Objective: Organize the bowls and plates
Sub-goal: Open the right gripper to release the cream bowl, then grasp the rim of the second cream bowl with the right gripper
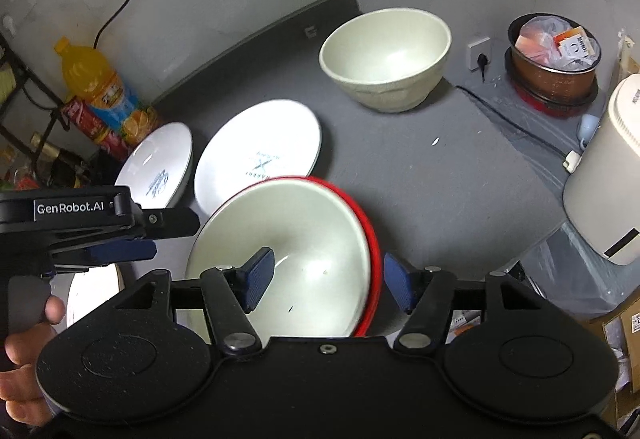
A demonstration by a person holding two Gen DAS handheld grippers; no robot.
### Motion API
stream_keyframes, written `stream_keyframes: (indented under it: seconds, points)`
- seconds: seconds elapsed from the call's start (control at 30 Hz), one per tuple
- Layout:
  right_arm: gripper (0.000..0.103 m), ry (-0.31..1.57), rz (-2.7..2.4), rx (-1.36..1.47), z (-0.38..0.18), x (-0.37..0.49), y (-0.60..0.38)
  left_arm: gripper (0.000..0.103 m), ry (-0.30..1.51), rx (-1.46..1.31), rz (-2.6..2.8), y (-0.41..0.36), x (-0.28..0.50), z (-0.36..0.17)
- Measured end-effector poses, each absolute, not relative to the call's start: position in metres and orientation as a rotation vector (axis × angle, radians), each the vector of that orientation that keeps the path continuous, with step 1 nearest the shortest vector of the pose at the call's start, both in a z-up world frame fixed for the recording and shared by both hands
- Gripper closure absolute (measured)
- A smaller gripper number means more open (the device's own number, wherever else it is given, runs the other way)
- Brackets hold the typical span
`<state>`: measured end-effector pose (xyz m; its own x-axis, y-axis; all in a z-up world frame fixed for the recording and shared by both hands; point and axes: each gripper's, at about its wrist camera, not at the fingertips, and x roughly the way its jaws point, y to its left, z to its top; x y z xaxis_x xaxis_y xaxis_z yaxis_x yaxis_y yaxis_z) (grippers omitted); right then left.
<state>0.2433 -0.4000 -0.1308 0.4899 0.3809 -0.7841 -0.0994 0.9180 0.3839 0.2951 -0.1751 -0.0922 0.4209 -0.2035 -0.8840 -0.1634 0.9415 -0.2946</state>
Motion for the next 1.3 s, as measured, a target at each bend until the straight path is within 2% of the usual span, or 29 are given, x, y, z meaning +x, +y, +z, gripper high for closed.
stream_keyframes:
  seconds: [0.13, 0.2, 0.4, 0.87, 1.3]
  points:
    - [0.033, 0.995, 0.274, 0.318, -0.127, 0.249, -0.410, 0.036, 1.137, -0.351, -0.036, -0.182, 0.301, -0.088]
    - [0.026, 0.979, 0.263, 0.324, -0.126, 0.252, -0.416, 0.035, 1.136, -0.341, -0.043, -0.187, 0.305, -0.087]
    - [0.020, 0.968, 0.232, 0.354, -0.129, 0.263, -0.431, 0.031, 1.140, -0.325, -0.053, -0.200, 0.318, -0.087]
    - [0.014, 0.963, 0.228, 0.425, -0.118, 0.308, -0.454, 0.030, 1.147, -0.308, -0.065, -0.227, 0.369, -0.080]
    - [0.014, 0.956, 0.212, 0.454, -0.124, 0.368, -0.468, 0.030, 1.154, -0.263, -0.104, -0.255, 0.430, -0.082]
